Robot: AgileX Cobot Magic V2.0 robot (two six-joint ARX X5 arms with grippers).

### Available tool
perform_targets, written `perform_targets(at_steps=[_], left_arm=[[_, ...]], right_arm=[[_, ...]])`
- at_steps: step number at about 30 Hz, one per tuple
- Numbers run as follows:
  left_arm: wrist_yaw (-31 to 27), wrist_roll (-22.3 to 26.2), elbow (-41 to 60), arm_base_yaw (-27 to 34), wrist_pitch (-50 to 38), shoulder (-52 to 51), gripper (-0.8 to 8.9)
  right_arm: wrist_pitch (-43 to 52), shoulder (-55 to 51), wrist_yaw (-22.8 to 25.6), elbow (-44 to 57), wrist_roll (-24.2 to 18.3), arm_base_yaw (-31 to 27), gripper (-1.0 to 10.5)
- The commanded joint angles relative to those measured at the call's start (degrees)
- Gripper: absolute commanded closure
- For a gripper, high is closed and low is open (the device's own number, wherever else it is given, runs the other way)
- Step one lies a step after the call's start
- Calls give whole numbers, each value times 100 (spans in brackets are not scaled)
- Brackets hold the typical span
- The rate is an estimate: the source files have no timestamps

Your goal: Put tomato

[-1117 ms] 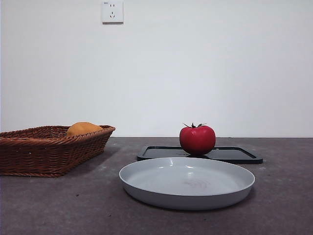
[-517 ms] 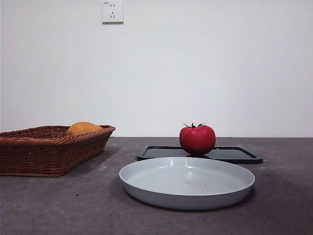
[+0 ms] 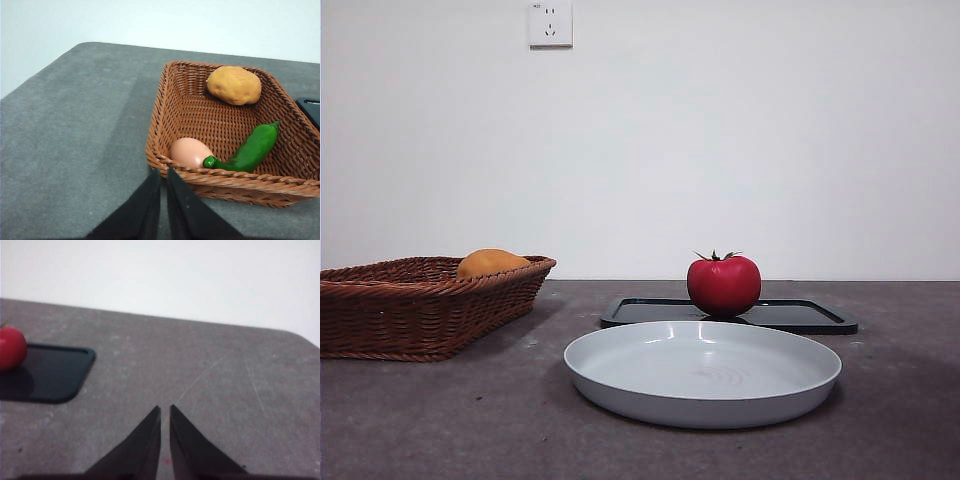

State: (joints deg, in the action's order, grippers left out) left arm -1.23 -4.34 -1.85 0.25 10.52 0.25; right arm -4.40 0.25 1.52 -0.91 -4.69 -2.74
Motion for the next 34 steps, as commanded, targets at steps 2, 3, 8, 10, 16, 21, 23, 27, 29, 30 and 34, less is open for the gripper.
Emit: perform_targets(at_steps=[2,3,8,10,16,21,23,27,29,30,34], left_arm=[[-7,66,118,0,39,-9,792],[-7,66,118,0,39,-9,792],[-7,66,116,0,39,-9,792],[-7,66,118,0,39,-9,792],[-7,66,116,0,42,-9,792],[-7,66,118,0,39,-9,792],[-7,66,116,0,39,-9,792],[-7,66,116,0,39,-9,792],[-7,66,118,0,39,-9,792],[-7,66,116,0,39,-9,792],[-7,66,116,0,39,-9,792]], right_arm=[[-146,-4,0,31,24,-17,924],[-227,-4,0,31,59,-17,924],[-393,-4,20,31,168,4,924],[-511,-4,68,31,262,42,924],[-590,-4,153,31,601,79,924],[-586,-4,149,31,691,79,924],[-557,-4,149,31,697,79,924],[-474,-4,151,31,693,79,924],[-450,-4,151,31,693,79,924],[-452,-4,151,31,693,79,924],[-452,-4,151,31,693,79,924]])
